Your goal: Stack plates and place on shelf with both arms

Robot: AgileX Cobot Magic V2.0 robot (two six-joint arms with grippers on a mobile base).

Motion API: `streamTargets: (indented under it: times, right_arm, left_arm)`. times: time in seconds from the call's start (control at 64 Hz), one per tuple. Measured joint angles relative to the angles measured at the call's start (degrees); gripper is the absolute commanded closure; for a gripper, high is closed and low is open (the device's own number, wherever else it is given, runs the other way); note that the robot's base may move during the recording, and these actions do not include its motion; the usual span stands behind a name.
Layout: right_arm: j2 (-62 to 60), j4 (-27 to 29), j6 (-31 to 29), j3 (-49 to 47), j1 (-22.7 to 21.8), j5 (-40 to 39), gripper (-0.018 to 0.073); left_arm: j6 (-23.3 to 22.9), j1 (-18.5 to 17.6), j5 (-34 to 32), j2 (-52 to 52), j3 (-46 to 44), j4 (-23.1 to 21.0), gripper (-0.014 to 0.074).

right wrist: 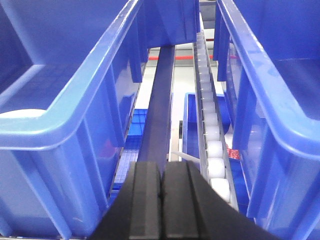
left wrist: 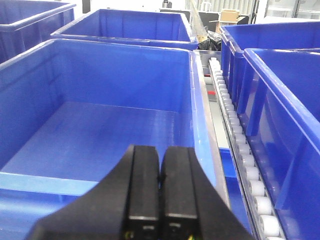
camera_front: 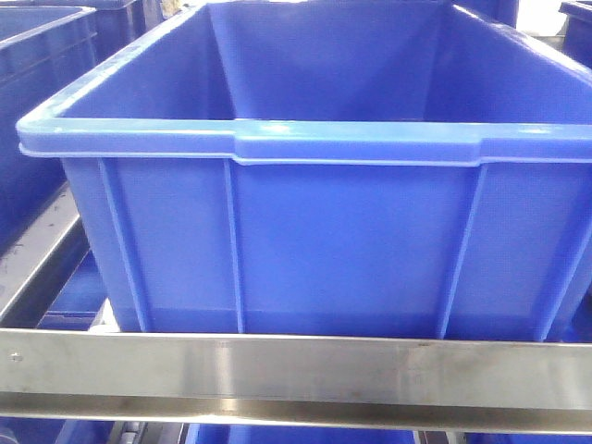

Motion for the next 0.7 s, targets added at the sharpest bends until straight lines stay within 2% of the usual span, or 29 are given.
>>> streamTargets:
  times: [0.437, 0.609, 0.703]
  right_arm:
    - [0.0, 0.0, 0.0, 0.0, 0.0, 0.0, 0.051]
    - [0.0, 0.0, 0.0, 0.0, 0.0, 0.0, 0.051]
    - [0.0, 0.0, 0.0, 0.0, 0.0, 0.0, 0.051]
  left_arm:
    - [0.0, 0.02, -0.1, 0.0, 0.0, 0.14, 0.0516]
    - [0.0, 1.03, -0.1, -0.22, 0.15, 6.05, 0.0516]
    - [0.0, 1.28, -0.22, -1.48, 1.36, 7.04, 0.0516]
